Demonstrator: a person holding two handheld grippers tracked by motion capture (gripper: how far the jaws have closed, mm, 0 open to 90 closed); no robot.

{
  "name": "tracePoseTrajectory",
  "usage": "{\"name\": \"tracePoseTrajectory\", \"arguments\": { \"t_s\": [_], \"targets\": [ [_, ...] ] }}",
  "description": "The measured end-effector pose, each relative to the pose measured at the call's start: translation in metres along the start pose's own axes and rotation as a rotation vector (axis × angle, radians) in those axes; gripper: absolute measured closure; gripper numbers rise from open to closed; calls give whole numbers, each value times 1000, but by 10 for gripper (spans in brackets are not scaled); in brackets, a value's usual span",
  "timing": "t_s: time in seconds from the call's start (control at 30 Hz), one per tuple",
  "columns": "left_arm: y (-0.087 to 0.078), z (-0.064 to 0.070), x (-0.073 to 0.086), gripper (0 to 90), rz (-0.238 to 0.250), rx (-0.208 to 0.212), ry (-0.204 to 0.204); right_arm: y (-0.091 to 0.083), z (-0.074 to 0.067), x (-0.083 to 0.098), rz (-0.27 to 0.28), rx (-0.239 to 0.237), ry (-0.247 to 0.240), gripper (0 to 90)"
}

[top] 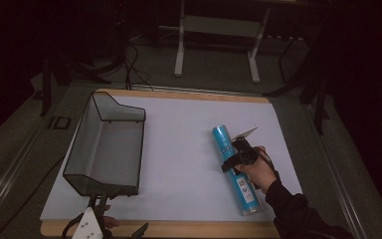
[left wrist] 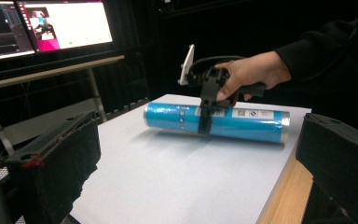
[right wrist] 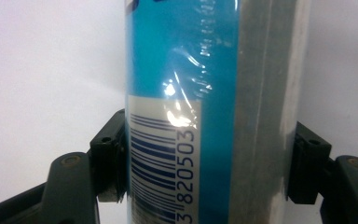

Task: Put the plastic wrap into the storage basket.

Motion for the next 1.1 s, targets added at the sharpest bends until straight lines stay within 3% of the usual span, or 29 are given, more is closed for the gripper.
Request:
{"name": "tracePoseTrajectory", "arguments": {
  "t_s": [0.1, 0.4, 0.57, 0.7, 0.9, 1.1],
  "targets": [
    [0, 0, 0, 6, 1, -2, -1, -13, -3, -6, 40, -15, -15, 316],
    [0, 0, 0, 6, -2, -5, 0, -47, -12, -24, 135, -86, 16, 316],
    [1, 1, 0, 6, -5, -2, -1, -60, -25, -31, 184, -95, -10, 316],
    [0, 0, 1, 6, -15, -10, 2, -70, -49, -41, 215, -119, -42, 316],
    [-1, -3, 2, 6, -11, -12, -28, -72, -80, -49, 236, -117, -97, 316],
    [2, 1, 3, 6, -34, 0, -10, -72, -107, -56, 256, -137, -125, 316]
  ]
}}
Point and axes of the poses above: each handheld gripper's, and its own axes: y roughly forward along the jaws, x roughly out of its underside, z roughly to its right, the point moved 4 cm from there along y, roughly forward along the jaws, and after that the axes turned 7 degrees about y, right-handed, at the moved point
